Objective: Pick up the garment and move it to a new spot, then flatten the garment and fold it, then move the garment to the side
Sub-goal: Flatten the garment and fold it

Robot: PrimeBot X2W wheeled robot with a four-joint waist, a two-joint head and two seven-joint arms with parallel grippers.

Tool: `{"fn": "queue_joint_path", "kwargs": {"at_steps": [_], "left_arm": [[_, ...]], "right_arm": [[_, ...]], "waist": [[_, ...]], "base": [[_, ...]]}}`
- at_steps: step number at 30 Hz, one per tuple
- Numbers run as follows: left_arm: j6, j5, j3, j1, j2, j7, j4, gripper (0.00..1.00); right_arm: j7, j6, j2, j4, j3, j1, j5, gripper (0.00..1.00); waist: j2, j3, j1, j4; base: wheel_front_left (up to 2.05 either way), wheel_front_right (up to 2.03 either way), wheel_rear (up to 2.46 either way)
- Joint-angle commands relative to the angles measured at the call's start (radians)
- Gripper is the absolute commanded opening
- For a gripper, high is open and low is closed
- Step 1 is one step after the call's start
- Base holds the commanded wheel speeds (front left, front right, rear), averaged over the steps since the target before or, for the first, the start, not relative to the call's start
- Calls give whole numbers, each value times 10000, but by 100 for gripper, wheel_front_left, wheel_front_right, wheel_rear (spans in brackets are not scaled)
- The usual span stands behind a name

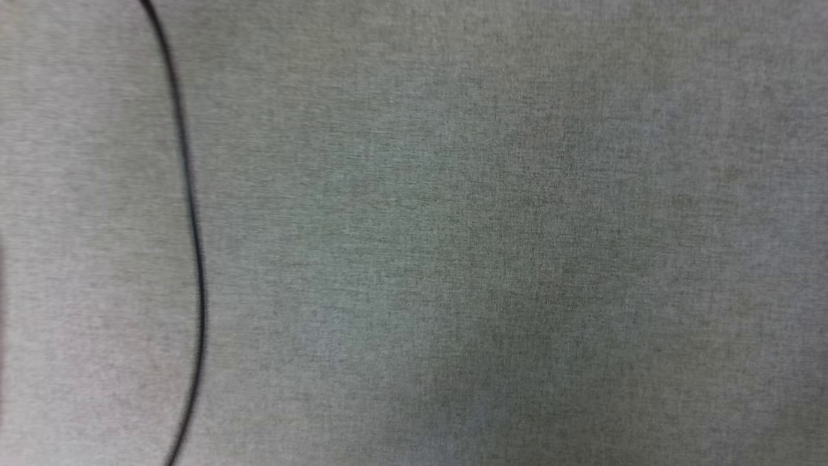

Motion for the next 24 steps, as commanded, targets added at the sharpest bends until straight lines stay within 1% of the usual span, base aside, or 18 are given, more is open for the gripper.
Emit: {"fn": "queue_joint_path", "kwargs": {"at_steps": [1,4,8,10,12,16,20,24], "left_arm": [[30,-39,39,403,-51,-22,-145,0],[59,-91,61,1791,-218,-23,-574,0],[168,-213,108,3765,-416,-24,-1093,0],[60,-368,90,4788,-494,-23,-1196,0],[-121,-600,103,5739,-454,-25,-1193,0],[-265,-897,-16,7360,-338,22,-1040,0],[-359,-1046,-392,8779,-280,290,-1043,0],[-359,-1344,-607,10261,-206,596,-1116,0]], "right_arm": [[-127,-15,13,24,65,303,97,0],[-365,-15,51,14,302,1259,420,0],[-634,-15,163,-50,522,2761,958,0],[-653,-13,292,-34,766,3605,1146,0],[-747,-12,410,-109,1026,4354,1356,0],[-817,-13,460,-220,1416,5744,1808,0],[-847,-12,300,-254,1685,7032,2291,0],[-723,-12,237,-271,1910,8296,2941,0]], "waist": [[1,-165,-2,85],[1,-540,-2,148],[1,-1297,-2,166],[1,-1768,-2,136],[1,-2219,-2,62],[1,-3091,-2,53],[1,-3941,-2,122],[1,-4736,-2,146]], "base": [[0,0,0],[0,0,0],[0,0,0],[0,0,0],[0,0,0],[0,0,0],[0,0,0],[0,0,0]]}}
